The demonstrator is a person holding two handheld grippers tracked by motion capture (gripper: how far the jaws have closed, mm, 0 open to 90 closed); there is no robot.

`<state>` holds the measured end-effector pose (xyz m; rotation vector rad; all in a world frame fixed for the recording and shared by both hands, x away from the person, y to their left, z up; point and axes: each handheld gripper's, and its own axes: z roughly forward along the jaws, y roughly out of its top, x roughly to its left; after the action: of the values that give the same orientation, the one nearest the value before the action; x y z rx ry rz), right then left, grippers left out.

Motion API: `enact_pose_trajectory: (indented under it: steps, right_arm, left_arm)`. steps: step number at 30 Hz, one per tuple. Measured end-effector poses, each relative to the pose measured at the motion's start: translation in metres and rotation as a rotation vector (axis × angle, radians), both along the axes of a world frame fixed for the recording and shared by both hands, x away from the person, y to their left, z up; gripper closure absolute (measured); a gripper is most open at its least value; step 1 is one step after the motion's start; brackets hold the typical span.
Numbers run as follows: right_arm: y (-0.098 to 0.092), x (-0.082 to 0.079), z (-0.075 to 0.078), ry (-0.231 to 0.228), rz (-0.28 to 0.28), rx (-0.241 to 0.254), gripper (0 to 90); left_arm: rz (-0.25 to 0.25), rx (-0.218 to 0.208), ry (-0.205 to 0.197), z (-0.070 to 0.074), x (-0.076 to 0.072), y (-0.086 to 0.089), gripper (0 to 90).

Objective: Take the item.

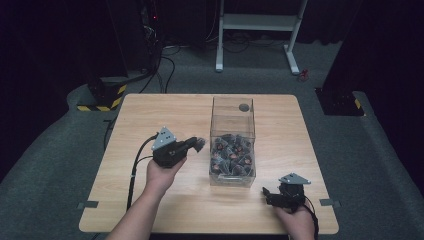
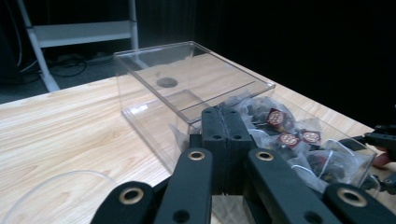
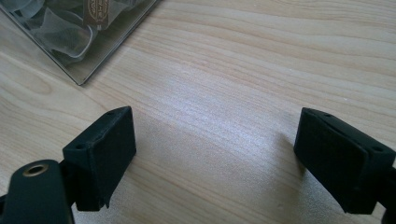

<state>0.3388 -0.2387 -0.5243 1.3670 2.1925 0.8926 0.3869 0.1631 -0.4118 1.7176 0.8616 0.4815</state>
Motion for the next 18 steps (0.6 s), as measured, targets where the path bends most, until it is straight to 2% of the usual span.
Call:
enact_pose_trajectory:
  steps: [18]
  right_arm:
    - [0.0,0.0,0.0,0.0,0.0,0.0,12.6]
  left_arm:
    - [0.08,0.001,-0.009,0.002,0.004,0.032,90.0]
